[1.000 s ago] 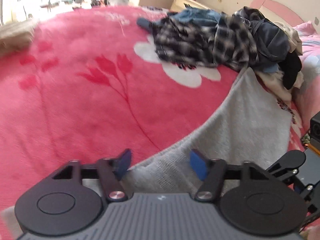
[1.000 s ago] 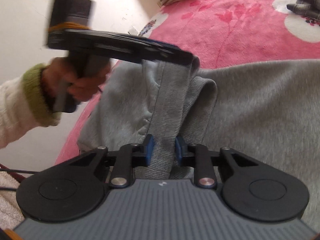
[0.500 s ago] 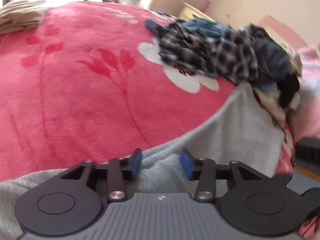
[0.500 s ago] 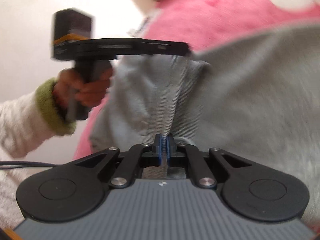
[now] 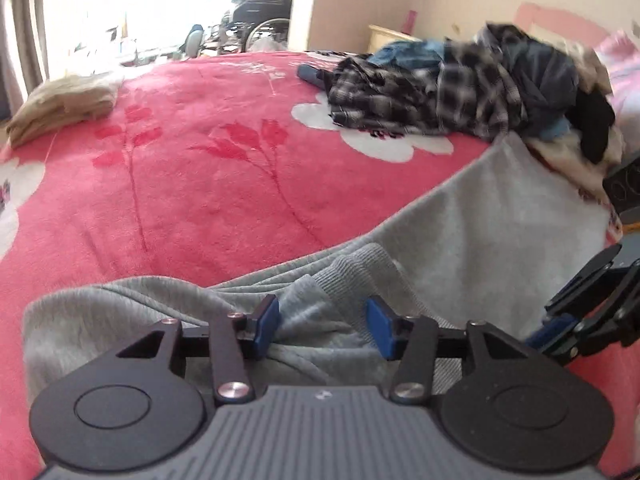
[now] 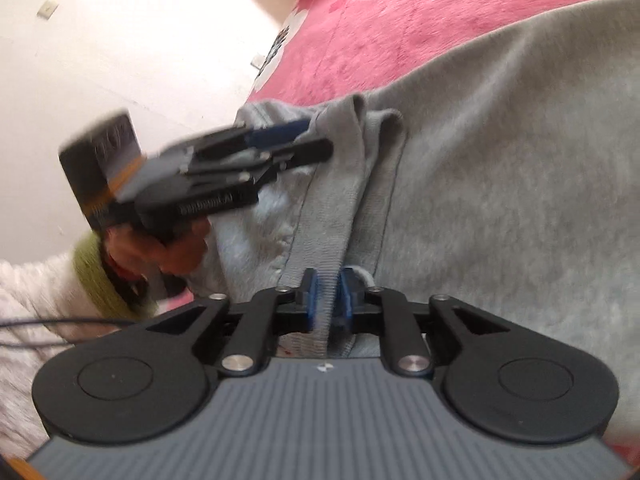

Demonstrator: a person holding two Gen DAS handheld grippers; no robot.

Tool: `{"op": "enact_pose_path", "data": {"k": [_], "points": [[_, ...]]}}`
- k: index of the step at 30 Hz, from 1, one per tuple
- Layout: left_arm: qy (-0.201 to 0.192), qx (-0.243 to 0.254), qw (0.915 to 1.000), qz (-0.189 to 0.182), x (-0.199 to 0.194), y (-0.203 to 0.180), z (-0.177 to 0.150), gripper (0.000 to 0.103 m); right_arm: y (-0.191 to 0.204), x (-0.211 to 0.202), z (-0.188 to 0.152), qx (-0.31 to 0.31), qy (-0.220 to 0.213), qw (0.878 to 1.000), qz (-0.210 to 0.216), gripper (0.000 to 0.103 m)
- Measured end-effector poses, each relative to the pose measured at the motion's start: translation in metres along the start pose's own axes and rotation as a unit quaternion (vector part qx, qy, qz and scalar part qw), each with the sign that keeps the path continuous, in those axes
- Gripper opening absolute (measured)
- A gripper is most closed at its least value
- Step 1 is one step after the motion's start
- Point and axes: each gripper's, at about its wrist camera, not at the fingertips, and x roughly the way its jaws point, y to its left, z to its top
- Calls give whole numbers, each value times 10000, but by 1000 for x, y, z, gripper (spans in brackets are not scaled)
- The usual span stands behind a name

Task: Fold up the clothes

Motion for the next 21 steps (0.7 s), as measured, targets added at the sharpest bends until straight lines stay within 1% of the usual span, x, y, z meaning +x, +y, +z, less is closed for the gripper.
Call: {"op": "enact_pose_path", "data": {"k": [1,2,3,6,8,12,15,16,18,21], "points": [[-9,-21,10000,-27,0,2,0,52,-3,-4,2,97,-94,9999,-10,53],[-26,-29,10000,-47,0,3,-1,52,-6,-6,2,196,-153,9997,2,59],[-39,-18,10000,-54,0,3,-2,52,-9,-8,3,294,-202,9994,18,61],[-68,-24,9999,-75,1,3,-3,52,-18,-2,3,630,-167,9978,91,64],[-86,-55,9999,-90,1,4,-3,52,-21,5,5,717,-159,9970,223,66],[-114,-98,9998,-117,1,5,-4,52,-16,20,15,700,-38,9972,273,71],[-148,-166,9996,-149,2,7,-5,53,-11,30,23,700,13,9970,327,71],[-162,-197,9995,-162,2,8,-6,53,-9,34,25,686,38,9970,343,73],[-181,-277,9993,-198,2,11,-7,53,-6,42,28,638,73,9975,298,73],[-191,-351,9989,-239,2,14,-8,53,-4,51,33,602,52,9976,347,73]]}}
